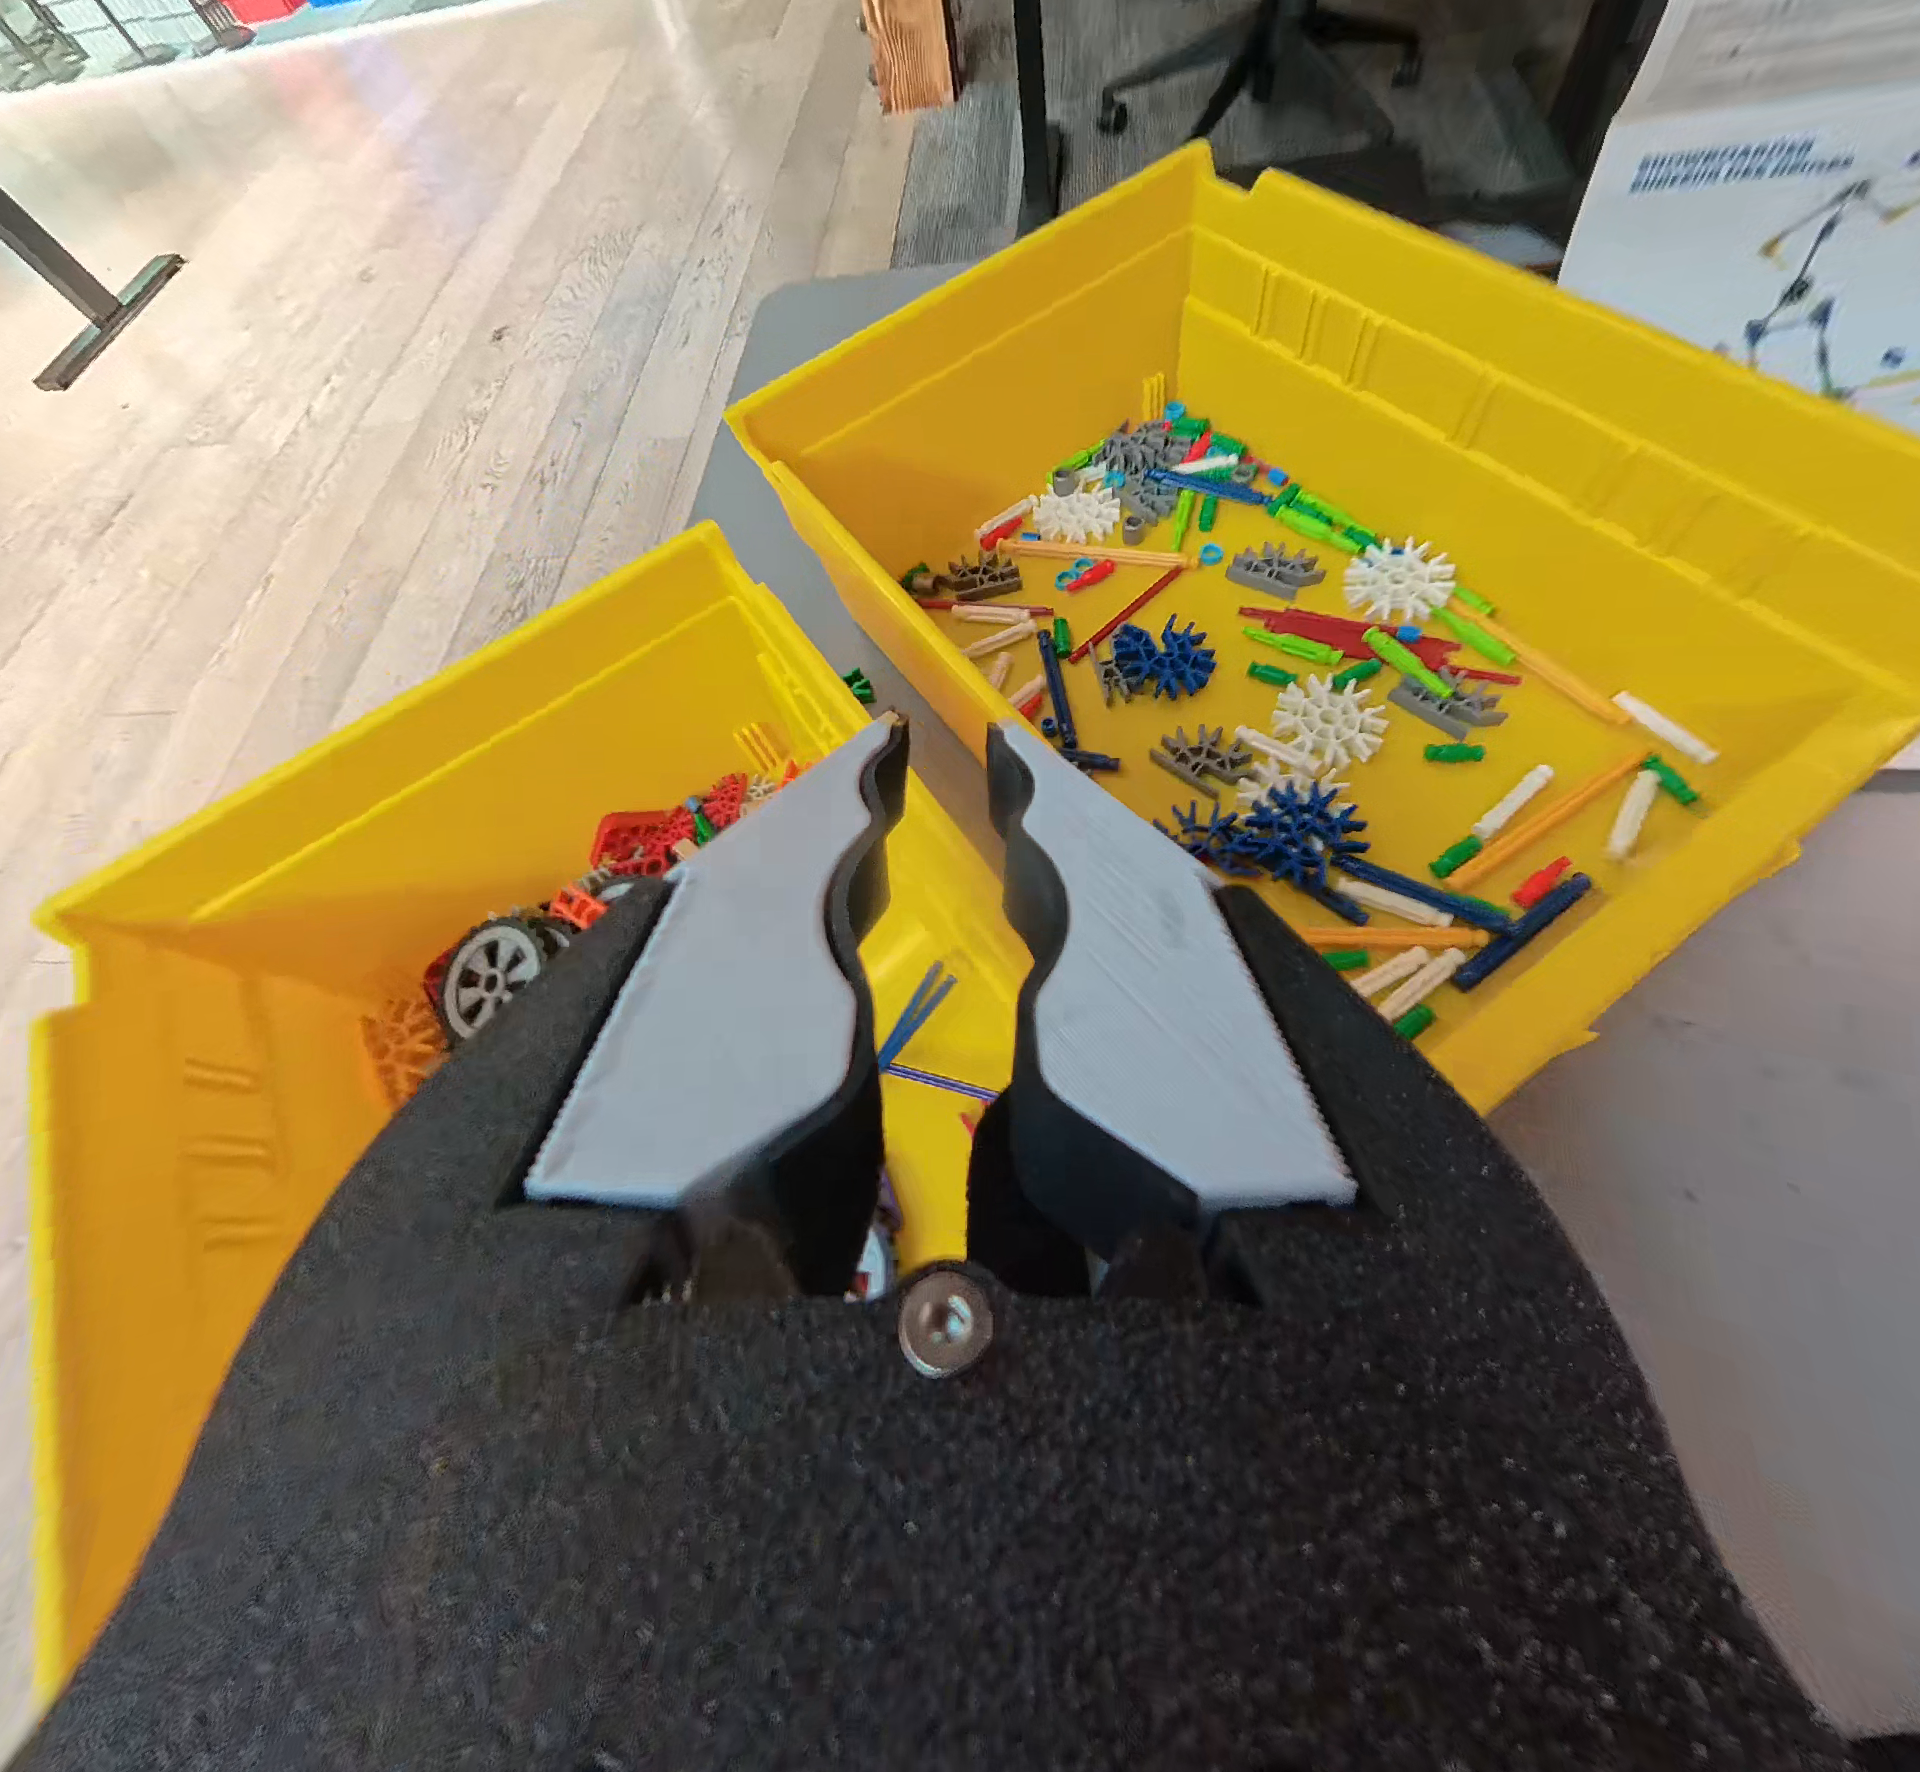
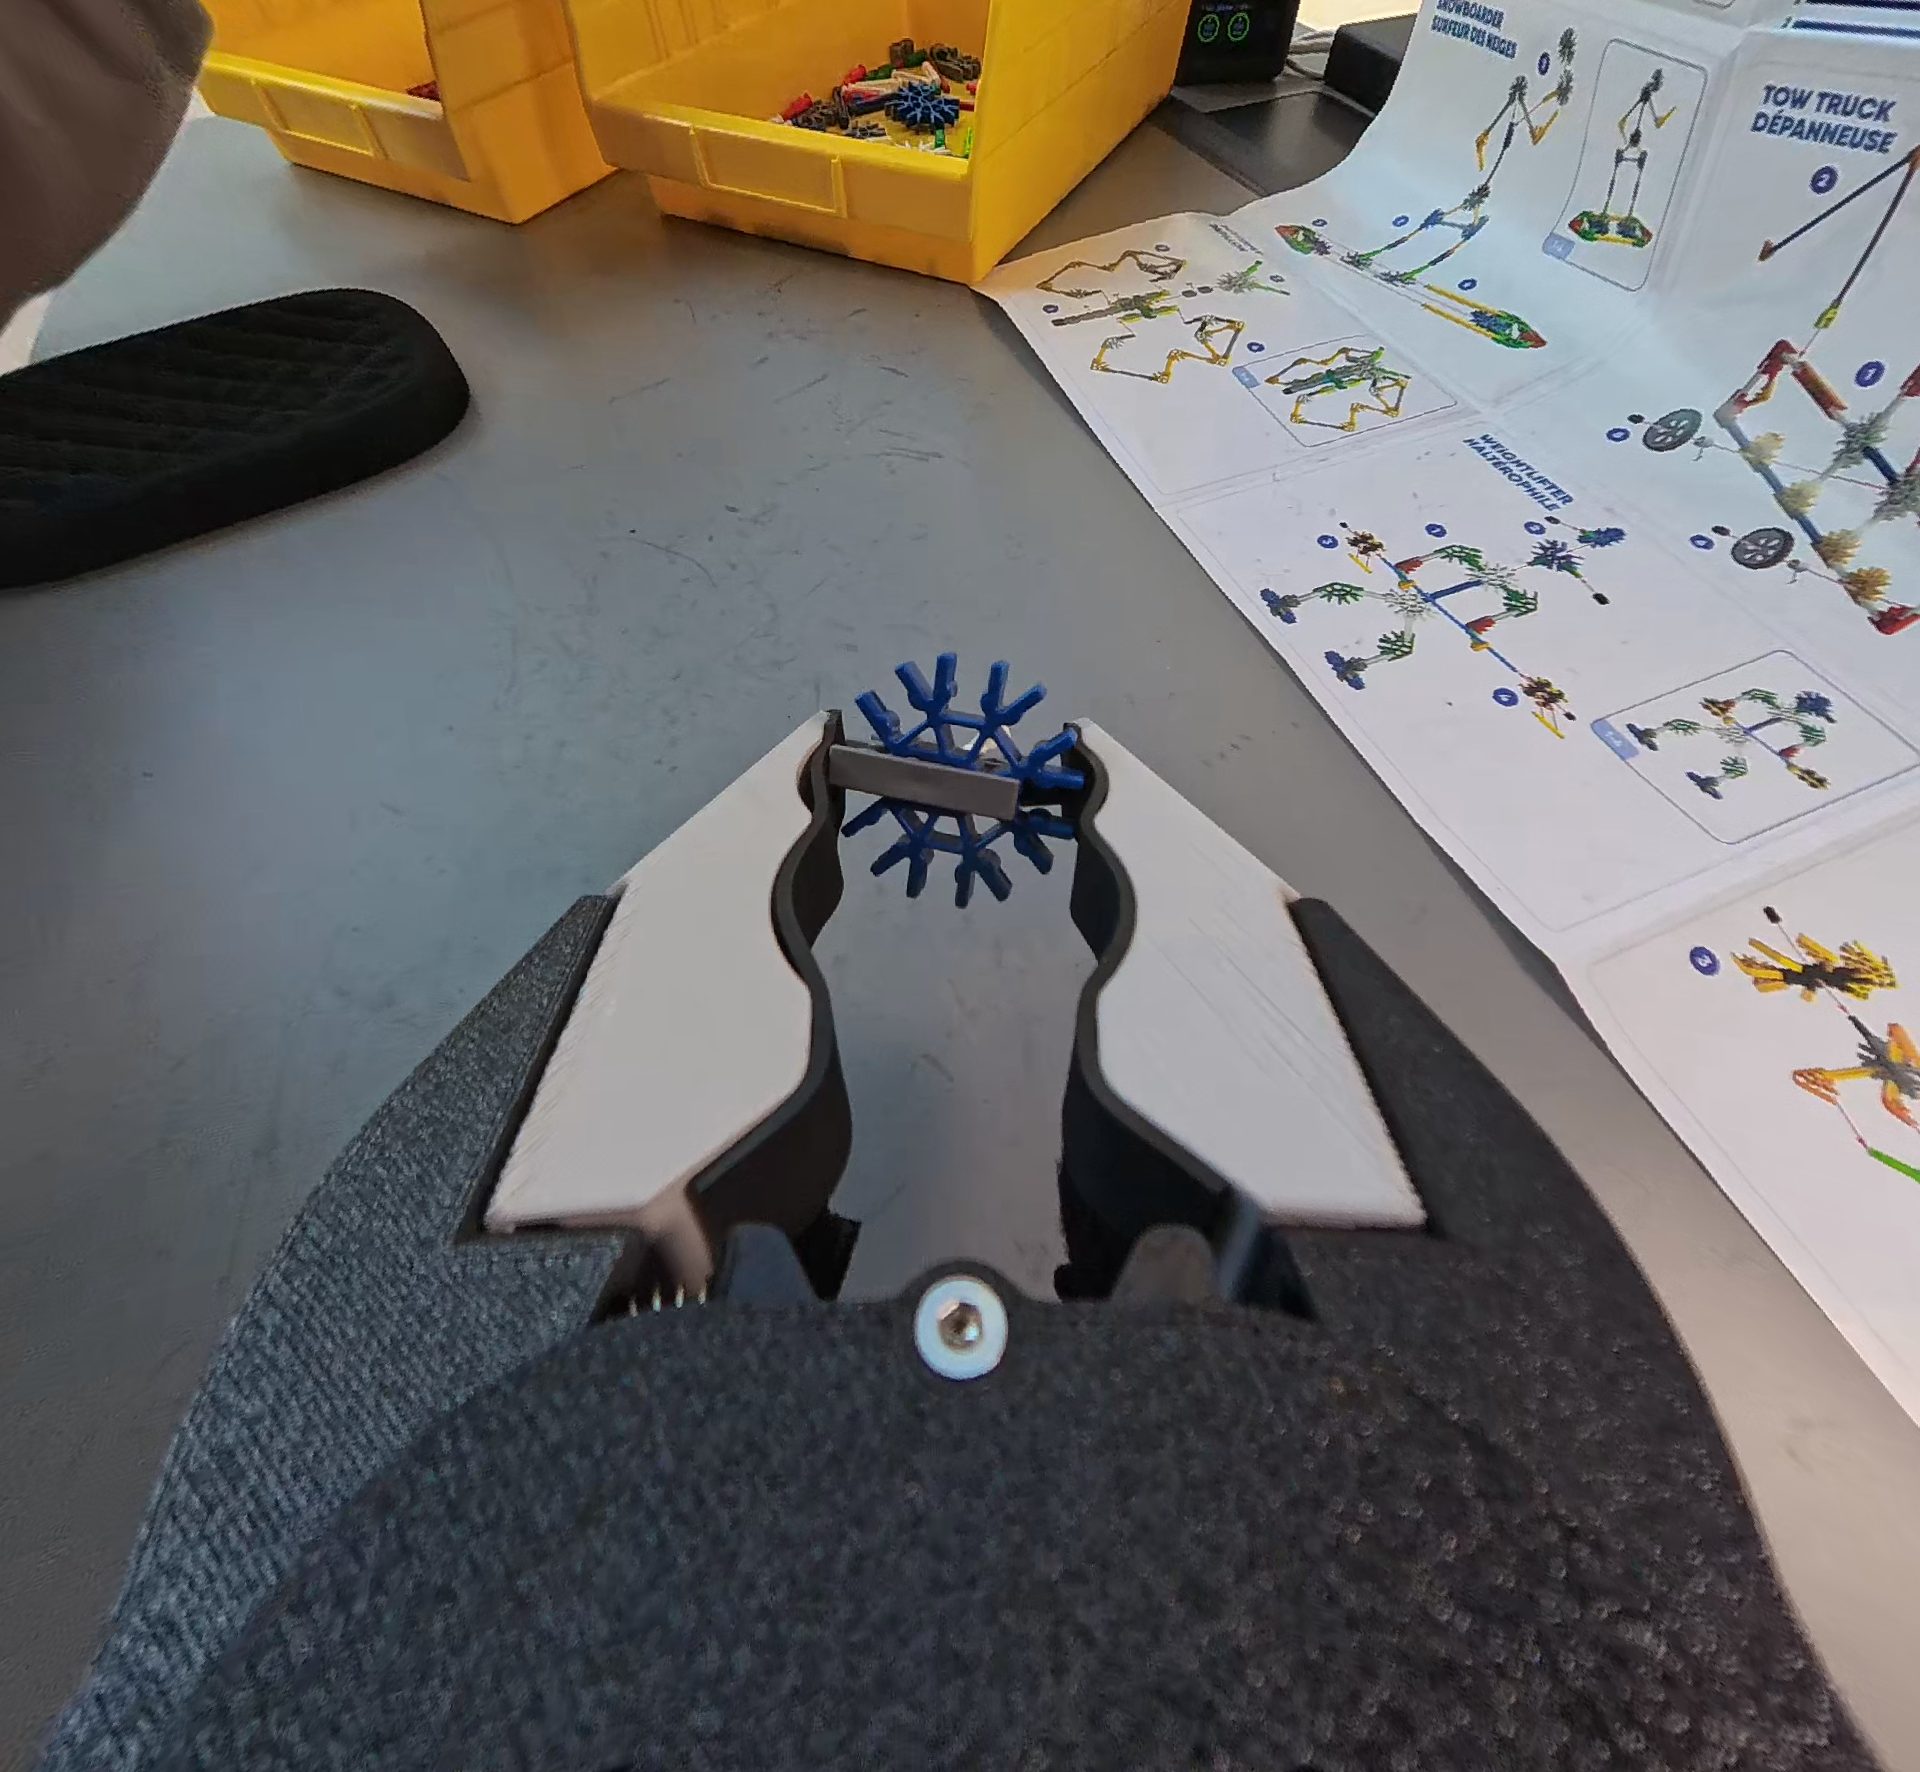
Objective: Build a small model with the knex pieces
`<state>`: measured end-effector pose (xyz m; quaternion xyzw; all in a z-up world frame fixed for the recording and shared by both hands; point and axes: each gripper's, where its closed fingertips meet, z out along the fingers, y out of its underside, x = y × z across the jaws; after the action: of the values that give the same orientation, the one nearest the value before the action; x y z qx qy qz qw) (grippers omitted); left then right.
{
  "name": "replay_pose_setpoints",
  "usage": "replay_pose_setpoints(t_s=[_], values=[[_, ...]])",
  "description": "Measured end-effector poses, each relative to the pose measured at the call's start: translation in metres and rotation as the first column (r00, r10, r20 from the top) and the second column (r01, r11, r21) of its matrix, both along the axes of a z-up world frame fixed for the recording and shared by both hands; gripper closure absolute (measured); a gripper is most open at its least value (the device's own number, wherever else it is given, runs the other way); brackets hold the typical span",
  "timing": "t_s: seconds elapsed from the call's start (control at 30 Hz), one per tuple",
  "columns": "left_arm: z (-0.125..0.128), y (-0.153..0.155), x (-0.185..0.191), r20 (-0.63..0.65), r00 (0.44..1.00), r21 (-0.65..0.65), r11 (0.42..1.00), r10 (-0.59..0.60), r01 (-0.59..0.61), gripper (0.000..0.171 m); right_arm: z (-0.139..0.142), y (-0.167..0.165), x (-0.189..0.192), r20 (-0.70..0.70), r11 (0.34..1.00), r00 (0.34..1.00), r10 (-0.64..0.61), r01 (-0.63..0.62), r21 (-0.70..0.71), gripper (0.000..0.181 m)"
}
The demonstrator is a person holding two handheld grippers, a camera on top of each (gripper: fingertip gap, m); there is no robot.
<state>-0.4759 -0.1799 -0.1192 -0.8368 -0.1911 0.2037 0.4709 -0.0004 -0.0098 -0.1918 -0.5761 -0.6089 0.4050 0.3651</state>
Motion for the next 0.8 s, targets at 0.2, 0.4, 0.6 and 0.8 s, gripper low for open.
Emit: replay_pose_setpoints(t_s=[0.2,0.4,0.6,0.8], values=[[-0.023,0.032,-0.039,-0.078,0.985,-0.494,0.864,-0.153,0.096,0.156,0.0,0.002,0.0,-0.001,1.0,1.0,-0.005,0.005,-0.013,0.141],[-0.037,0.054,-0.06,-0.028,0.962,-0.766,0.624,-0.271,0.153,0.17,0.0,0.003,0.0,-0.003,1.0,1.0,-0.004,0.004,-0.024,0.141],[-0.026,0.059,-0.084,0.046,0.969,-0.826,0.537,-0.243,0.174,0.16,0.001,0.008,0.003,-0.009,1.0,1.0,-0.01,0.01,-0.03,0.141],[-0.043,0.053,-0.096,0.136,0.936,-0.896,0.364,-0.323,0.256,0.156,0.003,0.01,0.004,-0.018,0.998,1.0,-0.008,0.007,-0.064,0.141]])
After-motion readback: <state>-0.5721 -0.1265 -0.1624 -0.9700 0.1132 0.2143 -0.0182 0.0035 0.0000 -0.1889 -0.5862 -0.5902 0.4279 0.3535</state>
